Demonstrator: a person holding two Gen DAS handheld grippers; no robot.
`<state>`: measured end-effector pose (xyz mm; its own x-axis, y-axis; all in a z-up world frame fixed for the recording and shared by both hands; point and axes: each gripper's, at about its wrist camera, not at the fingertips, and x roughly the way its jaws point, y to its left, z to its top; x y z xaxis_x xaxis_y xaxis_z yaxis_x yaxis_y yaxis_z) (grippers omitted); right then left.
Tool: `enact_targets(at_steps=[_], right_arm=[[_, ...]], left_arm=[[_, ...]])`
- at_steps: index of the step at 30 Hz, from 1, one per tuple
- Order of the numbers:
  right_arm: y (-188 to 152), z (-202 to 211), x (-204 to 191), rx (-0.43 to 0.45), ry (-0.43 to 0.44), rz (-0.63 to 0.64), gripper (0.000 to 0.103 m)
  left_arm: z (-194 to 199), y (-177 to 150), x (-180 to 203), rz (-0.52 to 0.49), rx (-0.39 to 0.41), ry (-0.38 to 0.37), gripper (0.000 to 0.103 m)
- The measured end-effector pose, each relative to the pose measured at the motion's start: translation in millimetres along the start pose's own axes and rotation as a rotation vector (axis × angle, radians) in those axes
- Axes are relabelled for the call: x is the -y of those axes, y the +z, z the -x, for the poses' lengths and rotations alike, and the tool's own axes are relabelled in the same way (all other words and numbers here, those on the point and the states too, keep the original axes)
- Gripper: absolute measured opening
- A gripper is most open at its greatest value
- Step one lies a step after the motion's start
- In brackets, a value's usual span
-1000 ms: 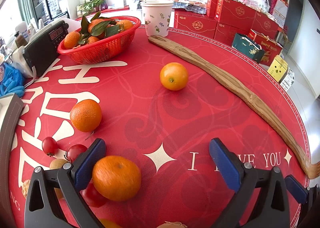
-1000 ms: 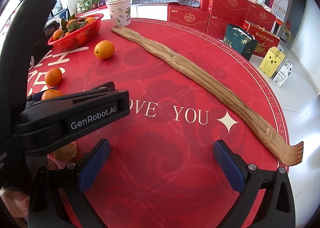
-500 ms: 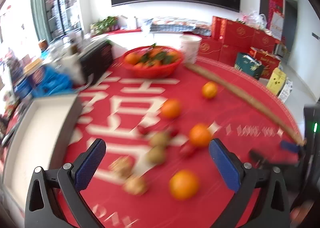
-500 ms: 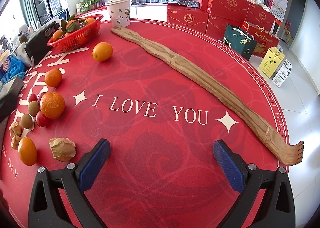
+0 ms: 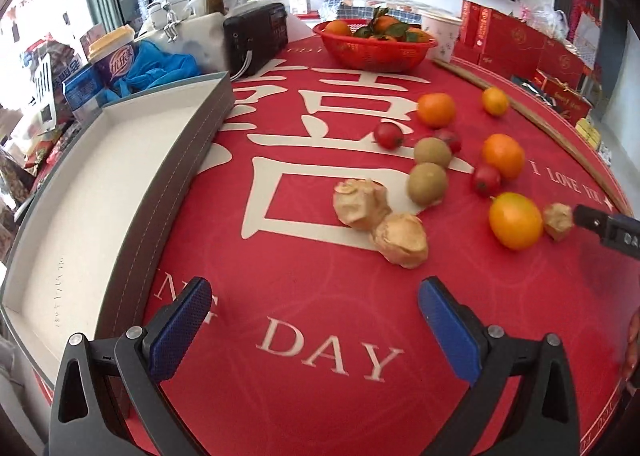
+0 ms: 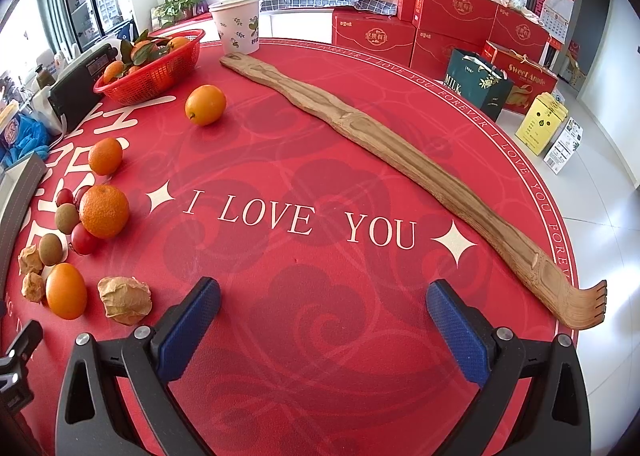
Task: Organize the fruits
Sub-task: 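Move the left gripper to a crumpled beige dried fruit and open around it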
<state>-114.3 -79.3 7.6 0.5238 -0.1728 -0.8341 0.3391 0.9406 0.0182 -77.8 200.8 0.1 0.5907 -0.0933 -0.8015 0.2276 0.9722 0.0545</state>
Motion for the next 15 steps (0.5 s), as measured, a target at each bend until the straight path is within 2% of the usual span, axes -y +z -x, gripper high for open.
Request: enact_targets(at_steps=[4,9,12,15], right_arm=[[0,0,0,0.0,-0.001,-0.001,0.103],[0,0,0,0.001,-0.001,-0.001,0.103],[0,0,0,0.001,-0.001,-0.001,0.103],[0,0,0,0.001,-0.001,-0.001,0.103]], left_arm=[[-11,17,9,-0.036,0.011,-0.003,0.103],[-30,40,16,-0.039,-0.004,-0.054,0.103],[-34,41,11,-0.005,-0.02,-0.085,0.103],[-35,41,11,-0.023,-0.021,-0.091,0.103]])
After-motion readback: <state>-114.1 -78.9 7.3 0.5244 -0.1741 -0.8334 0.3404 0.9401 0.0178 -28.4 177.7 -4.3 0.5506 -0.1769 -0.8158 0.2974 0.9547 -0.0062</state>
